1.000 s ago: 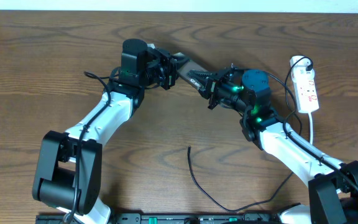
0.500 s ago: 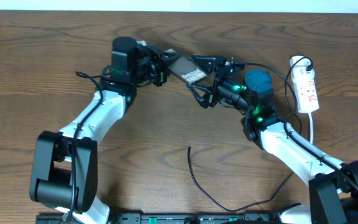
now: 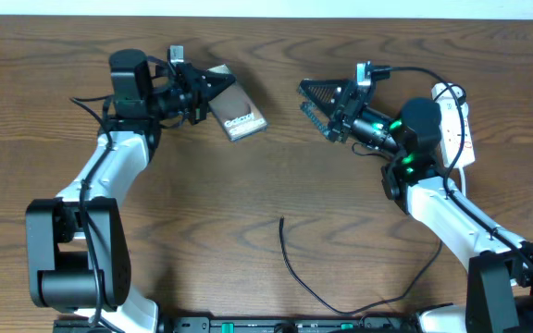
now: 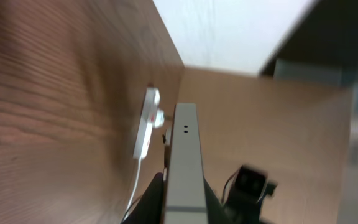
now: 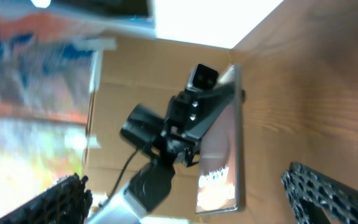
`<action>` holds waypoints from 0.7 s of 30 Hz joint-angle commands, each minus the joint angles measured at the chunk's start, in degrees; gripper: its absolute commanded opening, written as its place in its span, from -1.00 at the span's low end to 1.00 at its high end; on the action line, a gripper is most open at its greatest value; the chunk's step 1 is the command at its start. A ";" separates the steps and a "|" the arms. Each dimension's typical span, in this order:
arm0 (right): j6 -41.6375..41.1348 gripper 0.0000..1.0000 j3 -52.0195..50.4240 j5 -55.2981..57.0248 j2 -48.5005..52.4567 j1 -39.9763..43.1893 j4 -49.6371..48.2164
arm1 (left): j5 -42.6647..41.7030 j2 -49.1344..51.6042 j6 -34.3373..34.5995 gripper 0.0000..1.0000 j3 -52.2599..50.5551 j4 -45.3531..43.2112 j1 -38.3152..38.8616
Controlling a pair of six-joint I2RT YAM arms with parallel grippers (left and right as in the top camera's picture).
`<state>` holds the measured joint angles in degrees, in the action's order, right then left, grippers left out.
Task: Plug charger to phone and switch on socket
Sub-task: 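Release the phone from the right gripper and pull it back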
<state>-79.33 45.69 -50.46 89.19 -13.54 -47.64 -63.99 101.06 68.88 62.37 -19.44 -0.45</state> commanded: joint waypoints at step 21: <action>48.43 0.99 19.98 18.47 -0.15 -2.19 73.59 | -20.04 -1.11 -17.00 -0.85 0.74 -0.39 -11.65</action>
<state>-39.92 60.60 -47.37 89.21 -13.17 18.37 -81.65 101.06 52.45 62.37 -19.53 -11.00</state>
